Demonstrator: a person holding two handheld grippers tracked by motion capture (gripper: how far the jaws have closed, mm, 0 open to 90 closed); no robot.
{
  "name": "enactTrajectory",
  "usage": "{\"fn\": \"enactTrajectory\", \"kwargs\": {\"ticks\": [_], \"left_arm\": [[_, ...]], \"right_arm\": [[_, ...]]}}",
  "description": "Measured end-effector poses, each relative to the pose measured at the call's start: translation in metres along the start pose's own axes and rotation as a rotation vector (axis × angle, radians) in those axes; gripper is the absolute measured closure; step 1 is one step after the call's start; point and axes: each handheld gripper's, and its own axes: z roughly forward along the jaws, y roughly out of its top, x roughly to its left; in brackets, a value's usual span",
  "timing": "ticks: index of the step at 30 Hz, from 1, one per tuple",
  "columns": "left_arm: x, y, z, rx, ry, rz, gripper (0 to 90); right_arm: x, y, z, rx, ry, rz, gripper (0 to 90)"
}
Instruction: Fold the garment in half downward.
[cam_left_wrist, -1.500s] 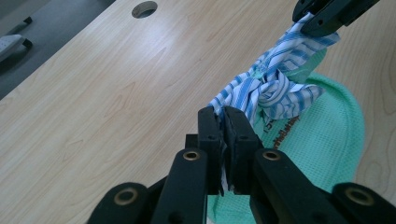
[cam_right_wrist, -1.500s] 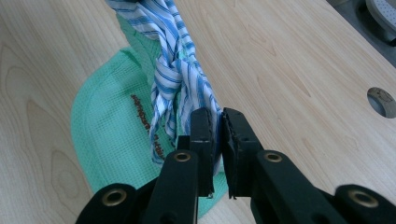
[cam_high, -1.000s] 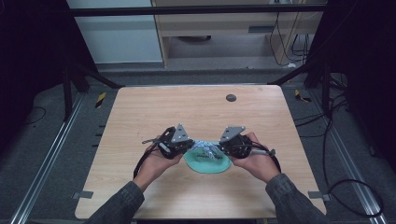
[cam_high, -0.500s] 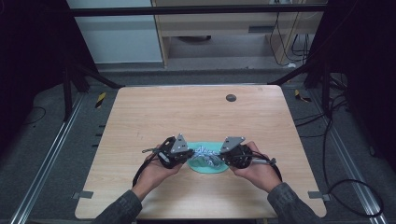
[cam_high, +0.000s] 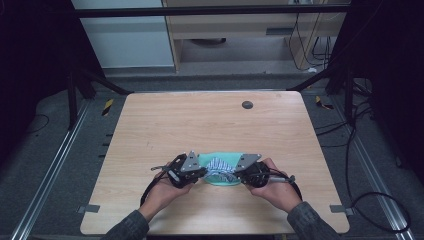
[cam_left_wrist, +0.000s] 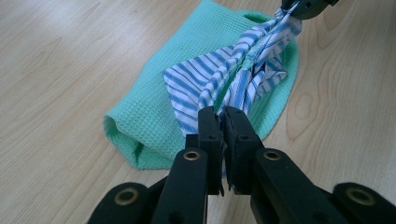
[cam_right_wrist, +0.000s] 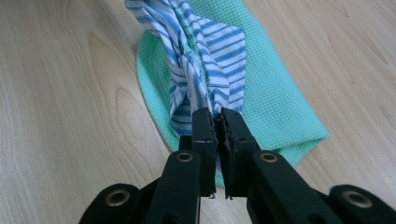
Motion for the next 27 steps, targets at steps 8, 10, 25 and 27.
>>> {"fn": "enactTrajectory", "kwargs": {"ticks": [8,10,25,27], "left_arm": [[-0.011,-0.012,0.002,-0.003,-0.022,0.027,85.9],[-0.012,-0.015,0.003,-0.004,-0.023,0.029,85.9],[-0.025,-0.026,0.003,0.053,-0.036,0.063,90.0],[-0.026,-0.027,0.003,0.065,-0.039,0.071,90.0]], "right_arm": [[0.01,-0.01,0.001,0.01,0.016,-0.013,88.5],[0.011,-0.011,0.002,0.01,0.02,-0.017,89.1],[0.026,-0.018,0.004,0.034,0.055,-0.046,89.9],[0.028,-0.019,0.005,0.043,0.064,-0.054,90.0]]}}
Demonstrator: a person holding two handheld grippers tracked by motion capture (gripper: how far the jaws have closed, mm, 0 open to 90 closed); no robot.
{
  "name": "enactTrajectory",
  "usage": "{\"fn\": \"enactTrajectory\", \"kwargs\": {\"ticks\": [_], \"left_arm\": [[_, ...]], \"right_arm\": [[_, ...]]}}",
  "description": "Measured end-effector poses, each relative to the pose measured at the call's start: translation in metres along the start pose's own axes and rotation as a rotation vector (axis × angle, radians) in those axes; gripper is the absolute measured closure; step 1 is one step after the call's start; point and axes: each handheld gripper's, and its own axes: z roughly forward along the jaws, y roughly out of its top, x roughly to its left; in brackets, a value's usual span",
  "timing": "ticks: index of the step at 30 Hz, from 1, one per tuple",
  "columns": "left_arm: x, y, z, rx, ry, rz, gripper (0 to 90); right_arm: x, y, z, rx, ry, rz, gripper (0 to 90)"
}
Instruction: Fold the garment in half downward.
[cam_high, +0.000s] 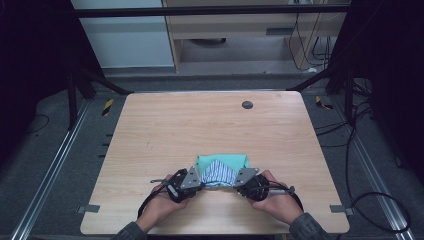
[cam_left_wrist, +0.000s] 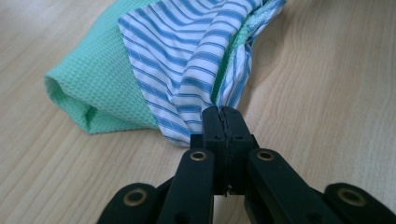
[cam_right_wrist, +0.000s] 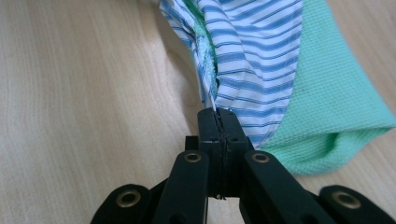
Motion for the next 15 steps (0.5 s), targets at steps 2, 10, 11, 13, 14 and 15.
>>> {"fn": "enactTrajectory", "kwargs": {"ticks": [2,10,11,13,14,15], "left_arm": [[-0.0009,-0.0003,0.0005,0.011,-0.004,0.01,90.0],[-0.0037,-0.0017,0.0002,0.032,-0.006,0.019,90.0],[-0.0039,-0.0018,-0.0001,0.033,-0.009,0.023,90.0],[-0.0047,-0.0017,-0.0013,0.032,-0.006,0.023,90.0],[-0.005,-0.0018,-0.0016,0.032,-0.006,0.022,90.0],[-0.0052,-0.0019,-0.0017,0.034,-0.008,0.022,90.0]], "right_arm": [[0.0019,-0.0011,0.0011,0.004,0.002,-0.003,90.0],[0.0046,-0.0025,0.0033,0.019,0.018,-0.018,90.0],[0.0052,-0.0026,0.0035,0.02,0.016,-0.022,90.0],[0.0066,-0.0025,0.0035,0.027,0.018,-0.031,90.0],[0.0069,-0.0022,0.0033,0.03,0.018,-0.032,90.0],[0.0074,-0.0021,0.0034,0.031,0.017,-0.032,90.0]]}}
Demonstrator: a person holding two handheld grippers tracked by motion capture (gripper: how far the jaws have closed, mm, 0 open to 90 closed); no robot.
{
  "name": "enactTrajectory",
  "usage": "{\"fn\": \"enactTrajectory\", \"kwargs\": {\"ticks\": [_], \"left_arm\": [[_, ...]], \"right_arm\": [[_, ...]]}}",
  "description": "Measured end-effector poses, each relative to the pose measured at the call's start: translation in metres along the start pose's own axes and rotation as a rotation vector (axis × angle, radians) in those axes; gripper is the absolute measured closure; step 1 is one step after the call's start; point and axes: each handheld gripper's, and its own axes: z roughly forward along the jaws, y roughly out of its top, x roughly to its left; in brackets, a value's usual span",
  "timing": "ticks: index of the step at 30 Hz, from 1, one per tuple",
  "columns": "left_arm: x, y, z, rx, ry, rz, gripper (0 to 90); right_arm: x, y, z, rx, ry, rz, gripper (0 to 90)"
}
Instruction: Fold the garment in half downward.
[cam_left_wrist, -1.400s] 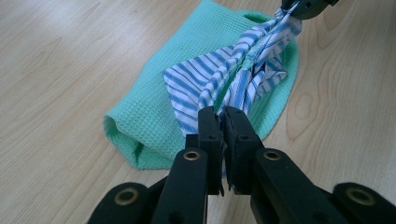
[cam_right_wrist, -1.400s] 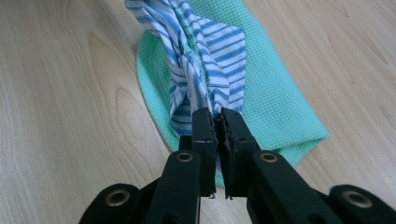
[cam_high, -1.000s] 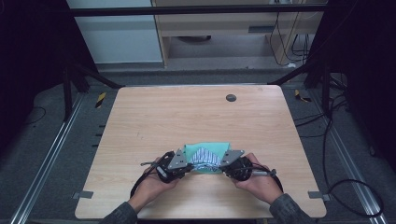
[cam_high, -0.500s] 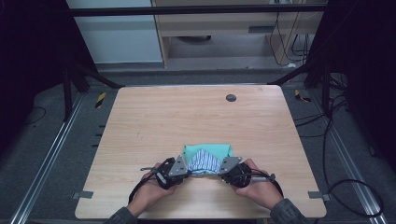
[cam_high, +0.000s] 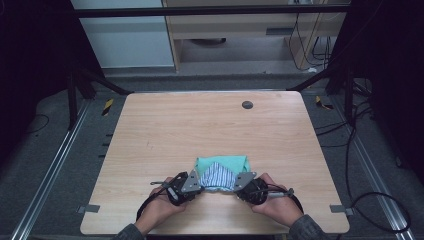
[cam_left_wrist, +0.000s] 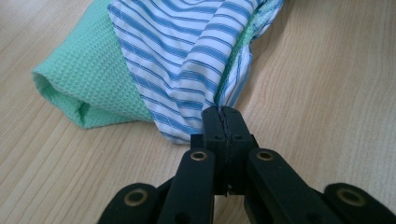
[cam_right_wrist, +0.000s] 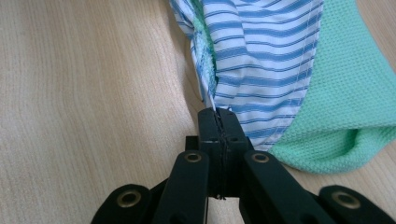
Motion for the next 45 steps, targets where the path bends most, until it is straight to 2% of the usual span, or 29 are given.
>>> {"fn": "enactTrajectory", "kwargs": {"ticks": [11,13,15,17,22,27,30,31,37,41,45], "left_arm": [[-0.005,-0.002,-0.002,0.0,-0.031,-0.016,90.0],[-0.006,-0.002,-0.004,-0.006,-0.034,-0.023,88.9],[-0.009,-0.005,-0.009,-0.025,-0.028,-0.041,84.1],[-0.011,-0.009,-0.015,-0.041,-0.046,-0.06,83.5],[-0.011,-0.017,-0.029,-0.049,-0.027,-0.077,81.5],[-0.003,-0.019,-0.034,-0.068,0.01,-0.105,75.1],[0.003,-0.02,-0.034,-0.063,0.033,-0.115,68.3],[0.006,-0.021,-0.034,-0.066,0.047,-0.131,65.0],[0.021,-0.03,-0.032,-0.049,0.093,-0.185,50.2],[0.033,-0.038,-0.032,-0.031,0.122,-0.23,41.3],[0.045,-0.044,-0.032,-0.02,0.152,-0.267,30.8]], "right_arm": [[0.001,-0.002,0.0,0.006,0.013,0.002,89.9],[0.002,-0.004,-0.002,-0.005,0.016,0.016,87.4],[0.003,-0.005,-0.005,-0.015,0.024,0.027,82.4],[0.004,-0.009,-0.01,-0.028,0.019,0.042,80.3],[0.005,-0.018,-0.02,-0.053,0.004,0.073,78.7],[-0.001,-0.025,-0.023,-0.059,-0.009,0.104,75.4],[-0.006,-0.029,-0.024,-0.061,-0.025,0.13,69.1],[-0.008,-0.031,-0.024,-0.061,-0.036,0.14,66.5],[-0.023,-0.043,-0.027,-0.065,-0.079,0.24,49.1],[-0.032,-0.052,-0.026,-0.064,-0.118,0.284,37.6],[-0.042,-0.057,-0.023,-0.063,-0.159,0.359,27.0]]}}
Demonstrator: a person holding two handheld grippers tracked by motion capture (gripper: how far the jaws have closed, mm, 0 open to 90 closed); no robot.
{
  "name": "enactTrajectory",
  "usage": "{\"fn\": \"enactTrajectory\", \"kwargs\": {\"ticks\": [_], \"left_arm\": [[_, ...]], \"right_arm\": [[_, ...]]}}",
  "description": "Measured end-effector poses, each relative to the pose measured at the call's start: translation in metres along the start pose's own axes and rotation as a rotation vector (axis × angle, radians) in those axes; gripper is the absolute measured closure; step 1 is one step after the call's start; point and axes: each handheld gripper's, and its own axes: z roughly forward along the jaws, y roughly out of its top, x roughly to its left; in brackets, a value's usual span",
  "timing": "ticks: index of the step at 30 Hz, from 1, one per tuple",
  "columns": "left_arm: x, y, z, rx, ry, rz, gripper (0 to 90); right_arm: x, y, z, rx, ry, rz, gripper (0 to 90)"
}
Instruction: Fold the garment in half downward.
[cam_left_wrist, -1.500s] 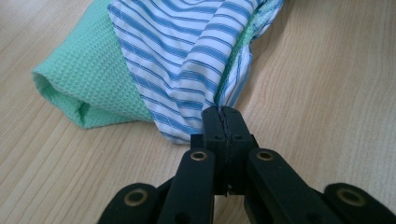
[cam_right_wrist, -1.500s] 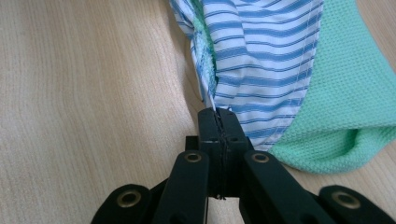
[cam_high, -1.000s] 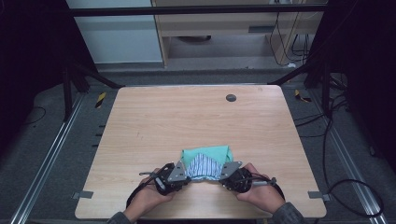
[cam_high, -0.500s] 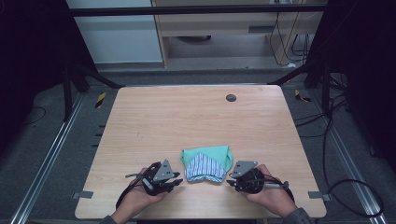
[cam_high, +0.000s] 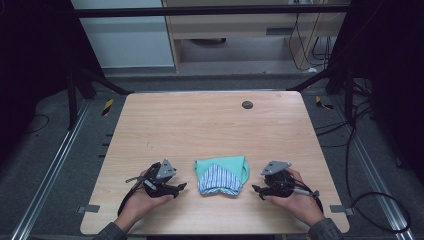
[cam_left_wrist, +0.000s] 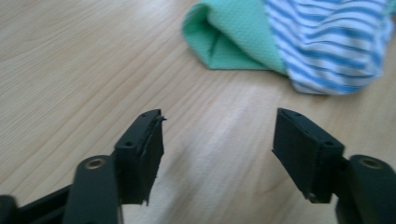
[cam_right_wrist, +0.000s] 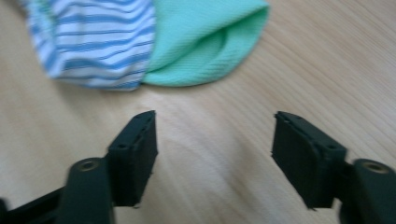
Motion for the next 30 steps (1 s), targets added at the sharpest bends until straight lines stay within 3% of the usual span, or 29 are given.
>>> {"fn": "enactTrajectory", "kwargs": {"ticks": [3,10,16,22,30], "left_arm": [[0.011,-0.002,0.003,0.009,0.022,-0.042,23.3],[0.034,-0.005,0.005,0.01,0.063,-0.106,15.4],[0.053,-0.009,0.009,-0.011,0.11,-0.188,10.9],[0.067,-0.016,0.015,-0.015,0.149,-0.256,9.1],[0.074,-0.019,0.024,-0.005,0.205,-0.277,9.0]], "right_arm": [[-0.01,0.0,0.005,-0.002,-0.028,0.047,21.3],[-0.034,-0.001,0.013,-0.028,-0.081,0.156,13.5],[-0.052,-0.002,0.021,-0.049,-0.153,0.271,8.6],[-0.065,-0.003,0.03,-0.049,-0.215,0.349,8.3],[-0.073,-0.006,0.039,-0.039,-0.263,0.395,7.9]]}}
